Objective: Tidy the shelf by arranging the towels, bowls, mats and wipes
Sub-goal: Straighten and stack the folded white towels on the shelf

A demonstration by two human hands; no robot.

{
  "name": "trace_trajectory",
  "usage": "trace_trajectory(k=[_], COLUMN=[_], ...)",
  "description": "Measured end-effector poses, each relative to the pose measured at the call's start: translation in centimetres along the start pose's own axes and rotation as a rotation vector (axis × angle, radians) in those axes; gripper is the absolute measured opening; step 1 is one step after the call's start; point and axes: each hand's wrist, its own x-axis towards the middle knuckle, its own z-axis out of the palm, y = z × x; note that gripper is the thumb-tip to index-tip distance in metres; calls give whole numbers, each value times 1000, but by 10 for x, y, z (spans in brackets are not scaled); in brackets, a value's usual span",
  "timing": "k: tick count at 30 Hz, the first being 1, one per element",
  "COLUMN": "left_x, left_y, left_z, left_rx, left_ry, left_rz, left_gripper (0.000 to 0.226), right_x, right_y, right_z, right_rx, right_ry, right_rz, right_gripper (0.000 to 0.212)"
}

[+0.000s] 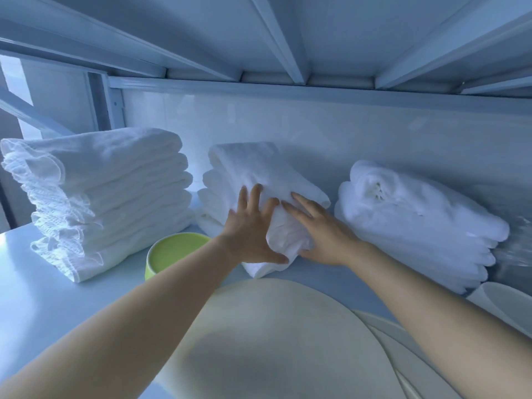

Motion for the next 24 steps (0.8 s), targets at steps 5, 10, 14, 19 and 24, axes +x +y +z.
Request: trace_trajectory(k=[5,10,14,19,24], left_x=[-5,-4,0,4,6], left_y=[0,-9,-21,-41,-45], left_z=[9,6,6,0,0], left_rx=[132,139,165,149,120], left_ry=[-42,9,-3,-52,-49], left_rz=[-25,-10,3,-31,-59], left_gripper=[128,118,116,113,104], right_x=[2,9,15,32,42], right_y=[-1,-5,-5,-14,-20], right_z=[14,33,41,41,44], right_rx=[-68,-7,-43,-1,56], right_ry=[26,160,215,235,334], right_rz=[4,37,39,0,-9], right_gripper=[105,99,102,102,97])
